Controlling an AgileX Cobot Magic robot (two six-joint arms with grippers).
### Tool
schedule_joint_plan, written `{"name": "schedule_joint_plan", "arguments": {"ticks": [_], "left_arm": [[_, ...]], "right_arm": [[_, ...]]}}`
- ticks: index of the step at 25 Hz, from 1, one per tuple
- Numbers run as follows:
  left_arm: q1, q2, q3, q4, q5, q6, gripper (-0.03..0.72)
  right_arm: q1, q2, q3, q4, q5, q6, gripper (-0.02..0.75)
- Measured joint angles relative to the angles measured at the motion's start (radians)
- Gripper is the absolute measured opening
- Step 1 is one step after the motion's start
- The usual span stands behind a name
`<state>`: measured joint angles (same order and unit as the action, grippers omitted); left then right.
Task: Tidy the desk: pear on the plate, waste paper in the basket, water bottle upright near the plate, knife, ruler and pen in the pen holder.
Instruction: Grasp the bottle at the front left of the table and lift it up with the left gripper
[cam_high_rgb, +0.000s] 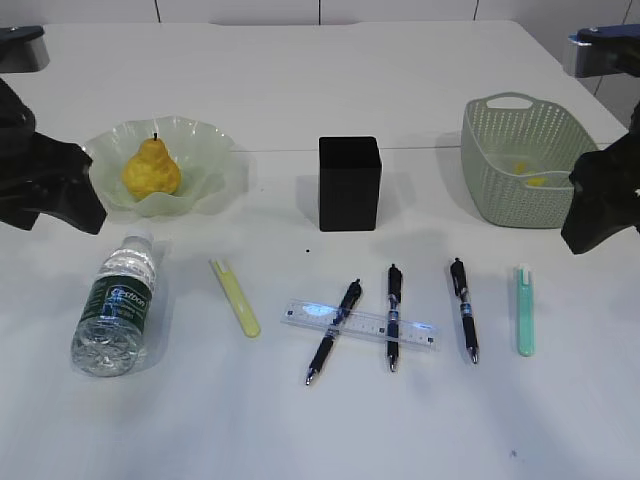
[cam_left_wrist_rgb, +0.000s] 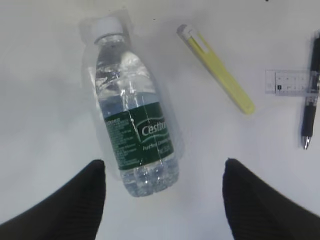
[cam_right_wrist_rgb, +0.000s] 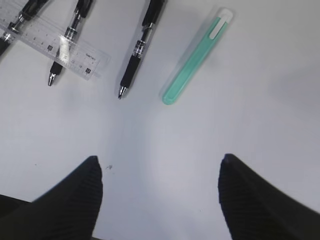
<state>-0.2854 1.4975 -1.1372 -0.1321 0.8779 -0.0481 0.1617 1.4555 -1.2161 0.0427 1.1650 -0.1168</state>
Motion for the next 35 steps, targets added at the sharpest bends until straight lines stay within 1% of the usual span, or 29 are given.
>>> {"name": "schedule_joint_plan", "arguments": {"ticks": [3,6,12,16,20,29,35], "left_arm": [[-0.038,0.000,0.000,0.073,-0.054,-0.142,0.519],[-0.046,0.029,0.000,0.101,-0.089,-0.249,0.521],[-0.045,0.144,0.000,0.145,-0.109,-0.362,0.581],[-0.045,0.195,0.000,0.192,-0.150,-0.437,0.587],[-0.045,0.243,0.000,0.223,-0.182,-0.479,0.587],[-0.045,0.332,-0.002,0.230,-0.237,-0.499,0.588],[-0.045,0.400,-0.073,0.230,-0.235,-0.501,0.589]], "right_arm": [[0.000,0.006,0.000,0.000,-0.004,0.000,0.536],[0.000,0.006,0.000,0.000,-0.004,0.000,0.536],[0.000,0.006,0.000,0.000,-0.004,0.000,0.536],[0.000,0.006,0.000,0.000,-0.004,0.000,0.536],[0.000,0.006,0.000,0.000,-0.004,0.000,0.536],[0.000,0.006,0.000,0.016,-0.004,0.000,0.536],[0.000,0.010,0.000,0.017,-0.005,0.000,0.536]]}}
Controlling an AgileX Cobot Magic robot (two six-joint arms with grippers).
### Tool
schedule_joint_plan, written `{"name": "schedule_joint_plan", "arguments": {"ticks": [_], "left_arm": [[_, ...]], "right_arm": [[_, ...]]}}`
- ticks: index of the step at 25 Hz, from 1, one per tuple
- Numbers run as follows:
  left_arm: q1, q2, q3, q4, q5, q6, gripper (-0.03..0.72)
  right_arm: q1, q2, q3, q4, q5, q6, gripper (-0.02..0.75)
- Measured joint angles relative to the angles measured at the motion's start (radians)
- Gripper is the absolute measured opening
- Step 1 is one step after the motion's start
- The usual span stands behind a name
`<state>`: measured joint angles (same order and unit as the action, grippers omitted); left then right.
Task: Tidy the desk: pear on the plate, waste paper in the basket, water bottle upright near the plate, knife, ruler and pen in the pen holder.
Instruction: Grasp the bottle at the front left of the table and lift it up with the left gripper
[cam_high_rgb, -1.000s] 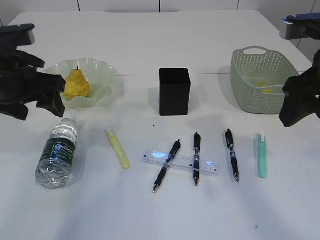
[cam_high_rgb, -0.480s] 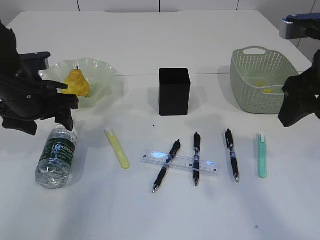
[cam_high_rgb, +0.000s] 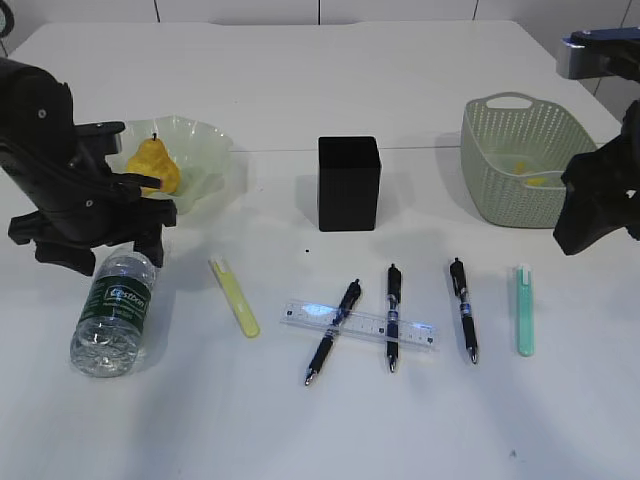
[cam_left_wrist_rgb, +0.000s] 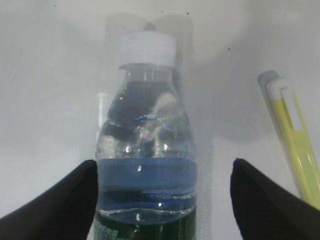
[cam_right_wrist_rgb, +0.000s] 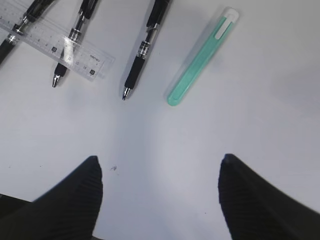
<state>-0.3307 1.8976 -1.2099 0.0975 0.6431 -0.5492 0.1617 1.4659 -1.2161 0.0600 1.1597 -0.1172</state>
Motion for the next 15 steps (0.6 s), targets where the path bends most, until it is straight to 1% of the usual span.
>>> {"name": "schedule_joint_plan", "arguments": {"ticks": [3,15], "left_arm": [[0.000,0.021,-0.017,0.000,0.012,-0.001,0.589],[0.000,0.088,-0.019,0.002,0.042,-0.001,0.589]], "right_arm": [[0.000,0.002,0.000,0.000,0.000,0.000,0.536],[0.000,0.002,0.000,0.000,-0.005,-0.002,0.536]]}}
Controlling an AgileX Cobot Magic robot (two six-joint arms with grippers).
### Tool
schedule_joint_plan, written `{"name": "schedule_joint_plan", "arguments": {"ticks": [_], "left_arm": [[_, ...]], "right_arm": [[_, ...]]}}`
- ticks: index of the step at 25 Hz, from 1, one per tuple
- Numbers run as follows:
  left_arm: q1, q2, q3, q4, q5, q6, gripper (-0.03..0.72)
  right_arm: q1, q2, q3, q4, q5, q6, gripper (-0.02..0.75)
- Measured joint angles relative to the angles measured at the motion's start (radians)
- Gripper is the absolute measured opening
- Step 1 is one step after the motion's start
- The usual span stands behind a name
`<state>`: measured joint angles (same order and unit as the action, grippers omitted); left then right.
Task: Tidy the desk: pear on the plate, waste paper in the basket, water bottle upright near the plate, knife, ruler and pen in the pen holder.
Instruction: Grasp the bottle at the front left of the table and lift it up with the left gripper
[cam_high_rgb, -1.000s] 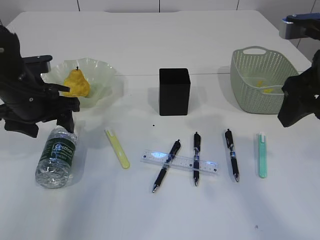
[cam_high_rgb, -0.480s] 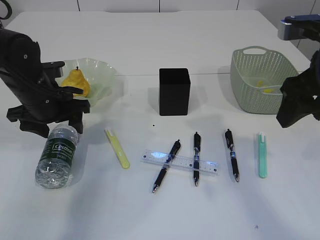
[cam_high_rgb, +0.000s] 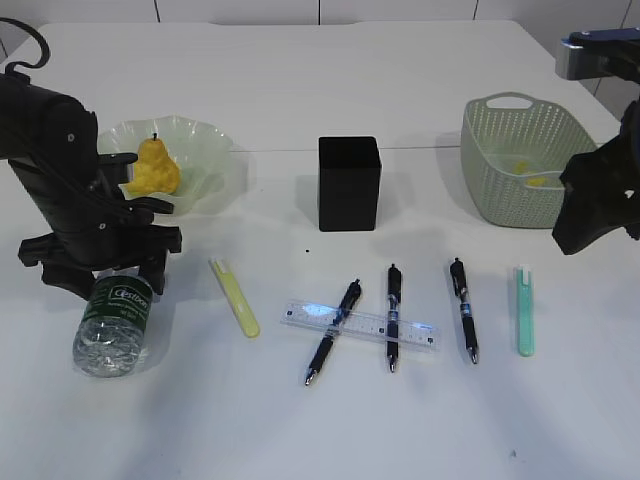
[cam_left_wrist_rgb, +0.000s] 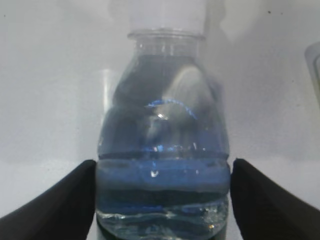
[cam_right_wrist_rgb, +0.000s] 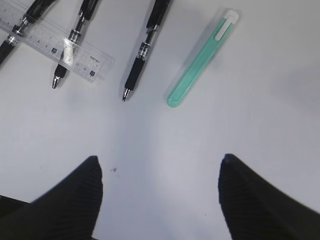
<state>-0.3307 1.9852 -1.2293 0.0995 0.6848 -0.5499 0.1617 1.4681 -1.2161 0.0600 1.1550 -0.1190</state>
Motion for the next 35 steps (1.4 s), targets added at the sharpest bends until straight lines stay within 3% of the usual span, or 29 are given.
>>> {"name": "schedule_joint_plan", "arguments": {"ticks": [4,13,24,28,30,35], "left_arm": [[0.000,0.005,0.000,0.006,0.000,0.000,0.571],[0.000,0.007,-0.005,0.026,0.006,0.000,0.398],[0.000,0.009,-0.011,0.046,-0.008,0.000,0.386],[-0.003,0.009,-0.006,0.150,0.026,-0.002,0.386],[-0.005,-0.015,0.031,0.215,0.011,-0.002,0.386],[0.006,-0.171,0.201,0.252,-0.165,-0.002,0.386]], "right_arm": [[0.000,0.000,0.000,0.000,-0.002,0.000,0.536],[0.000,0.000,0.000,0.000,-0.005,0.000,0.536],[0.000,0.000,0.000,0.000,0.007,0.000,0.536],[0.000,0.000,0.000,0.000,0.011,0.000,0.536],[0.000,0.000,0.000,0.000,0.013,0.000,0.536],[0.000,0.000,0.000,0.000,0.013,0.000,0.536]]}}
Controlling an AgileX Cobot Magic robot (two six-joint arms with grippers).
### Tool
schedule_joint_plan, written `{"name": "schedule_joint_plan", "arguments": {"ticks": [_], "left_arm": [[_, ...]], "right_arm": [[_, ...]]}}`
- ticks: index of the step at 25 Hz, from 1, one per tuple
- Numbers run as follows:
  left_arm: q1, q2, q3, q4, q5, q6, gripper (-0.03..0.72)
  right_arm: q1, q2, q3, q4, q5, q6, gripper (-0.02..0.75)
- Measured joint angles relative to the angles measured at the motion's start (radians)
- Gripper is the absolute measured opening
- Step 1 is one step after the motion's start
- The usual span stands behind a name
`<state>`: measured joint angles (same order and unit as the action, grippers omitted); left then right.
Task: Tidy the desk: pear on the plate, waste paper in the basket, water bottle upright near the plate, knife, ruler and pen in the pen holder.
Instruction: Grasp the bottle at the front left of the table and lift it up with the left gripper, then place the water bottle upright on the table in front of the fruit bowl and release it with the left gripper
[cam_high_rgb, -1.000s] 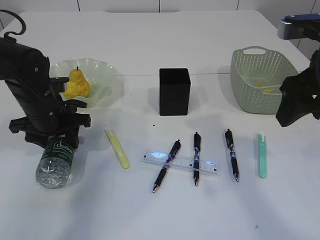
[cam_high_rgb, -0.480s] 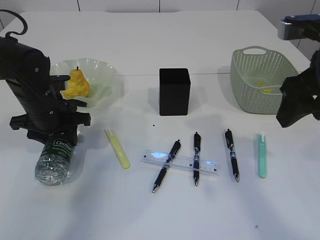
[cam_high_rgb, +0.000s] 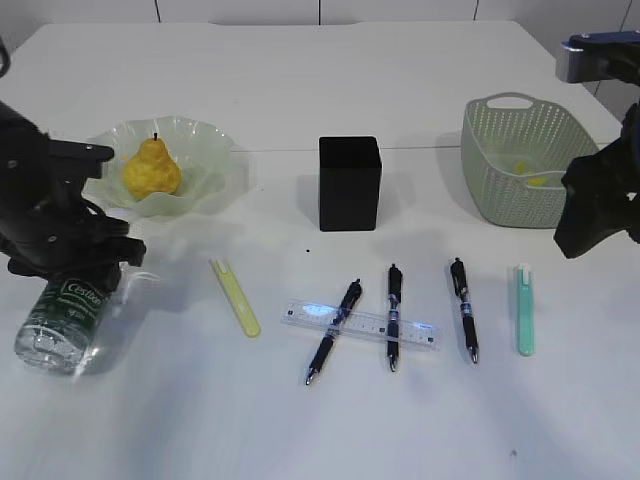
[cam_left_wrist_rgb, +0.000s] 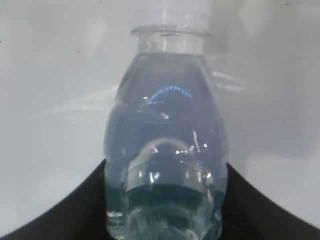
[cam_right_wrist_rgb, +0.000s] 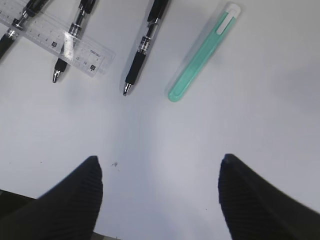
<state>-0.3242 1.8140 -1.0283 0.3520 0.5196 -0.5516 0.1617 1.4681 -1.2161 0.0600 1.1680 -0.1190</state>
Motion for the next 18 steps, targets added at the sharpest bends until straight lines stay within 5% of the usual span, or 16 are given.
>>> {"name": "schedule_joint_plan", "arguments": {"ticks": [9,18], "left_arm": [[0.012,-0.280,0.336,0.093,-0.408,-0.002,0.386],[0.127,-0.363,0.510,0.176,-0.853,-0.002,0.384]], "right_arm": [[0.000,0.000,0.000,0.000,0.000,0.000,0.536],[0.000,0.000,0.000,0.000,0.002,0.000,0.536]]}}
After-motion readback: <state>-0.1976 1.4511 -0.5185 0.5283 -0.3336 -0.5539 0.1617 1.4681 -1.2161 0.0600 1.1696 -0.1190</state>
